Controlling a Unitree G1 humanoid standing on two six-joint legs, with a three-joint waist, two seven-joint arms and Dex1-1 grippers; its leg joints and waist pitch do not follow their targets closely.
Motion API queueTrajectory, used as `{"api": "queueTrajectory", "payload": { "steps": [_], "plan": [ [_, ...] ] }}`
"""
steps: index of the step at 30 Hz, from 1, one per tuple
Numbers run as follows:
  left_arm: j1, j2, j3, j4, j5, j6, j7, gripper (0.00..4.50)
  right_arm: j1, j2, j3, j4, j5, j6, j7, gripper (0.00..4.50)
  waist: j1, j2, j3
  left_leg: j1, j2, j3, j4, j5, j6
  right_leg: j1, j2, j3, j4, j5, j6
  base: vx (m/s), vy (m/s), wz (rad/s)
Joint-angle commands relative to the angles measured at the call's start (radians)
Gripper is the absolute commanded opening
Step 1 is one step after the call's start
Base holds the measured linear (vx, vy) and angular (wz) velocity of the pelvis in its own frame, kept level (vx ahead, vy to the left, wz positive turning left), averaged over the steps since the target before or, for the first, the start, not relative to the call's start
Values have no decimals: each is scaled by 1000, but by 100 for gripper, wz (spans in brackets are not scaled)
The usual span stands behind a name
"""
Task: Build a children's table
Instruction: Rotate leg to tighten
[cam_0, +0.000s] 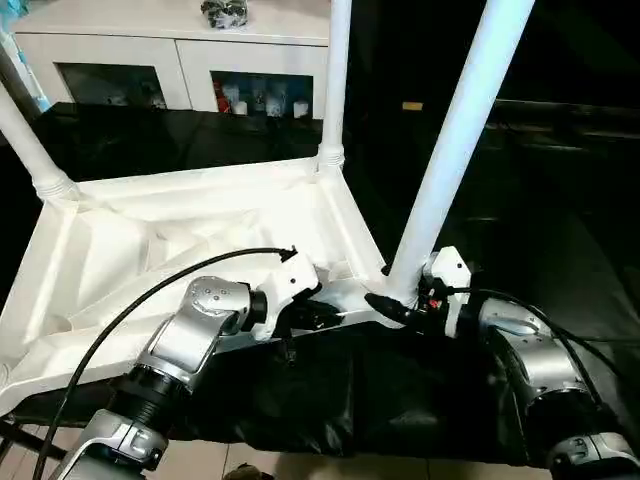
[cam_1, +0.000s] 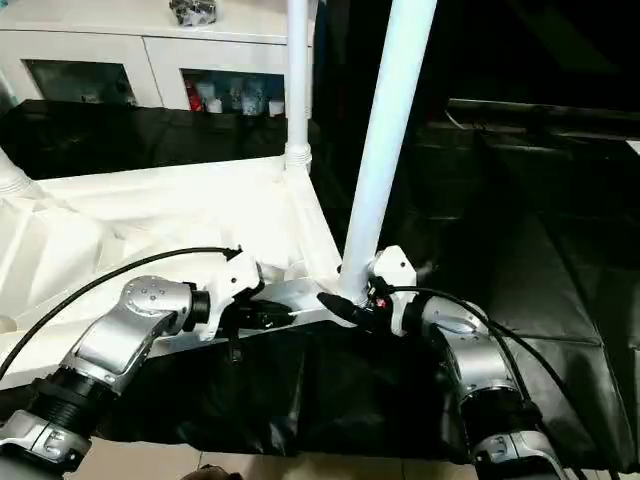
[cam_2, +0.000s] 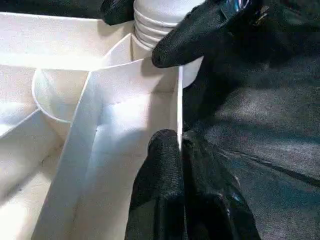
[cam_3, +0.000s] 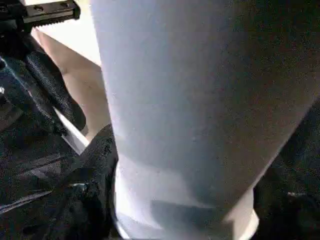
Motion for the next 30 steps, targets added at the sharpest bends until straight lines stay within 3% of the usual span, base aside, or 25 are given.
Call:
{"api": "queueTrajectory", "payload": {
  "steps": [1, 2, 5, 8, 10, 14, 15, 16, 17, 18, 19, 20, 21, 24, 25, 27, 28, 30],
  "plan": [
    [11, -29, -7, 31, -36, 12, 5, 0, 2, 11, 11, 24, -32, 5, -35, 276, 0, -27, -47, 21, 64, -36, -81, -266, 29, 23, -68, 40, -92, -354, -178, 0, 0, 0],
    [-20, -91, 35, 84, -17, 39, 152, 0, -10, 67, -9, 57, -45, 14, -165, 276, -2, -28, -46, 22, 64, -36, -82, -277, 22, 21, -67, 41, -93, -369, -174, 0, 0, 0],
    [-34, -116, 53, 108, -8, 49, 213, 0, -16, 91, -16, 69, -47, 20, -211, 276, -5, -31, -46, 25, 64, -40, -86, -308, -3, 20, -70, 40, -99, -411, -166, 0, 0, 0],
    [-104, -208, 78, 208, 26, 36, 389, 0, -78, 194, -33, 162, -95, 41, -477, 276, -7, -31, -45, 31, 60, -41, -88, -330, -22, 12, -68, 39, -103, -436, -154, 0, 0, 0],
    [-118, -219, 76, 223, 37, 27, 414, 0, -92, 212, -36, 178, -99, 46, -513, 276, -7, -33, -46, 29, 60, -43, -89, -346, -25, 14, -71, 39, -106, -451, -142, 0, 0, 0],
    [-127, -220, 73, 227, 44, 16, 419, 0, -105, 229, -39, 186, -98, 42, -540, 276, -2, -33, -49, 24, 61, -42, -89, -329, -9, 15, -71, 41, -105, -406, -127, 0, 0, 0],
    [-130, -221, 74, 224, 41, 12, 412, 0, -108, 240, -45, 185, -93, 40, -551, 310, -1, -33, -49, 24, 61, -40, -88, -320, -5, 15, -70, 42, -103, -384, -131, 0, 0, 0],
    [-128, -214, 69, 213, 42, 5, 393, 0, -107, 248, -48, 176, -88, 38, -551, 331, 3, -12, -48, 26, 61, -43, -90, -324, -9, 14, -71, 43, -101, -375, -135, 0, 0, 0],
    [-128, -214, 69, 213, 42, 5, 393, 0, -107, 248, -48, 176, -88, 38, -551, 348, -3, -23, -49, 23, 60, -40, -90, -326, -9, 16, -67, 42, -102, -358, -139, 0, 0, 0],
    [-127, -208, 65, 206, 44, 0, 380, 0, -106, 251, -50, 169, -87, 38, -548, 354, 0, -23, -50, 23, 60, -40, -90, -321, -7, 18, -68, 42, -100, -346, -144, 0, 0, 0],
    [-123, -195, 54, 198, 48, -18, 354, 0, -102, 246, -54, 159, -84, 36, -537, 365, 1, -15, -50, 24, 60, -41, -90, -322, -9, 17, -69, 42, -99, -341, -147, 0, 0, 0],
    [-121, -183, 52, 193, 45, -27, 333, 0, -98, 235, -60, 150, -81, 30, -525, 365, -1, -19, -50, 21, 61, -41, -91, -320, -9, 20, -67, 41, -99, -328, -149, 0, 0, 0],
    [-121, -183, 52, 193, 45, -27, 333, 0, -98, 235, -60, 150, -81, 30, -525, 378, -1, -14, -51, 20, 61, -41, -93, -317, -10, 22, -66, 41, -97, -310, -152, 0, 0, 0],
    [-113, -158, 50, 175, 31, -39, 282, 0, -85, 200, -71, 116, -56, 30, -485, 410, 0, -11, -52, 22, 61, -39, -91, -317, -7, 24, -65, 42, -95, -271, -168, 0, 0, 0],
    [-106, -144, 47, 163, 26, -44, 257, 0, -75, 176, -70, 94, -50, 26, -457, 423, 4, 12, -53, 24, 61, -41, -91, -316, -12, 22, -67, 43, -92, -258, -174, 0, 0, 0],
    [-96, -128, 40, 148, 16, -48, 217, 0, -59, 141, -59, 66, -45, 32, -400, 432, 0, 0, -53, 20, 59, -39, -90, -315, -5, 32, -62, 39, -94, -234, -177, 0, 0, 0],
    [-93, -123, 38, 143, 13, -50, 204, 0, -53, 130, -54, 58, -45, 32, -382, 445, 2, -2, -54, 21, 59, -37, -87, -299, 5, 29, -64, 41, -91, -225, -187, 0, 0, 0],
    [-74, -92, 20, 113, -12, -61, 108, 0, -14, 54, -31, 4, -41, 32, -257, 445, 5, 9, -52, 20, 61, -36, -84, -275, 21, 32, -64, 41, -92, -212, -195, 0, 0, 0]
  ]
}}
